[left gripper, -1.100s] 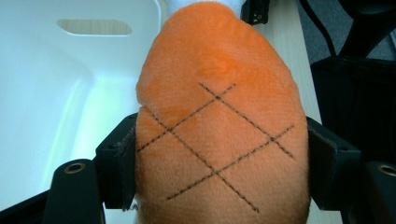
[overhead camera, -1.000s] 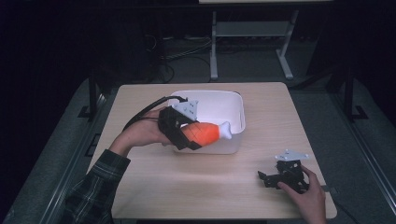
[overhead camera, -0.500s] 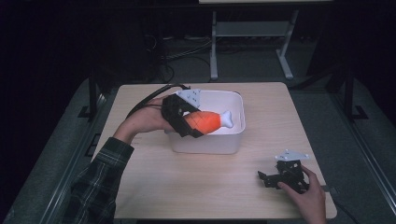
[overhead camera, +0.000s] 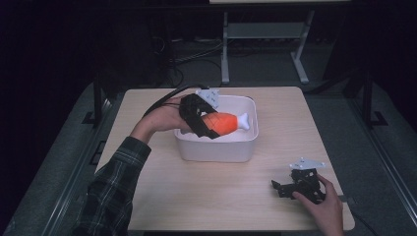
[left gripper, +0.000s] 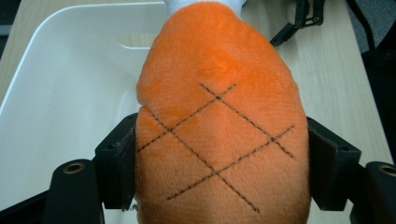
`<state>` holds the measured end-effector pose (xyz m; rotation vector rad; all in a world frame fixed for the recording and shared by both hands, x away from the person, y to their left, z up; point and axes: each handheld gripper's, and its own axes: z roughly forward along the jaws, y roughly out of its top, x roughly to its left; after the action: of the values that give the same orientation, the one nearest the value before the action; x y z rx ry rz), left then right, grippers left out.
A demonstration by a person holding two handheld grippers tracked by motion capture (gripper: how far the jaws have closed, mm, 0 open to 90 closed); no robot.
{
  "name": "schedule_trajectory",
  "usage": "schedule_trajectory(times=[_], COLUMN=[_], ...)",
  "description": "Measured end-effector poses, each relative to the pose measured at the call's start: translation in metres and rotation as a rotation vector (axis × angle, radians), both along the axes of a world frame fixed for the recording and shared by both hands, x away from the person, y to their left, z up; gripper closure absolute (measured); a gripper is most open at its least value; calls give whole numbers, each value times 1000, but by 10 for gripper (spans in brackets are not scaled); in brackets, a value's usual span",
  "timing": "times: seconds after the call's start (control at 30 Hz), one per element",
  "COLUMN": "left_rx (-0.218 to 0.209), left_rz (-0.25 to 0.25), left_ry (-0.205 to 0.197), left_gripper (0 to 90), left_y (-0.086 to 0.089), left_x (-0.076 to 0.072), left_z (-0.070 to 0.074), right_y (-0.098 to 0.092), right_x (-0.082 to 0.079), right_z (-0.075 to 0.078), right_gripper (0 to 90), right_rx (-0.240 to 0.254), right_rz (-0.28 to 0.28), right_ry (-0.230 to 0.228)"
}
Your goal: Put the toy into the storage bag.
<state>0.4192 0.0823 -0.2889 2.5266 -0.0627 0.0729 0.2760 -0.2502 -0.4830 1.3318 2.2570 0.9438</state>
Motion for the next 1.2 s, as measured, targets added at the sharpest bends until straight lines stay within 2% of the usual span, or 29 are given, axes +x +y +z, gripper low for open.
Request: schedule_trajectory(times=[0.27, 0.4, 0.63, 0.7, 0.8, 0.93, 1.2], left_rx=[46, 51, 52, 64, 76, 70, 88], left_rz=[-11, -14, 5, 4, 11, 14, 26], left_ry=[-5, -2, 2, 0, 12, 27, 34], left_gripper=[238, 235, 231, 225, 217, 197, 172], left_y=[-12, -14, -12, -12, -10, -7, -4], left_x=[8, 9, 13, 13, 15, 16, 18], left_z=[-13, -16, -18, -19, -23, -27, -31], right_y=[0, 0, 0, 0, 0, 0, 0], right_x=[0, 0, 0, 0, 0, 0, 0], right_z=[0, 0, 0, 0, 0, 0, 0], right_gripper=[0, 0, 0, 0, 0, 0, 0], right_rx=[1, 2, 0, 0, 0, 0, -2], right_rz=[1, 0, 0, 0, 0, 0, 1], right_ry=[-1, 1, -2, -2, -1, -1, -2])
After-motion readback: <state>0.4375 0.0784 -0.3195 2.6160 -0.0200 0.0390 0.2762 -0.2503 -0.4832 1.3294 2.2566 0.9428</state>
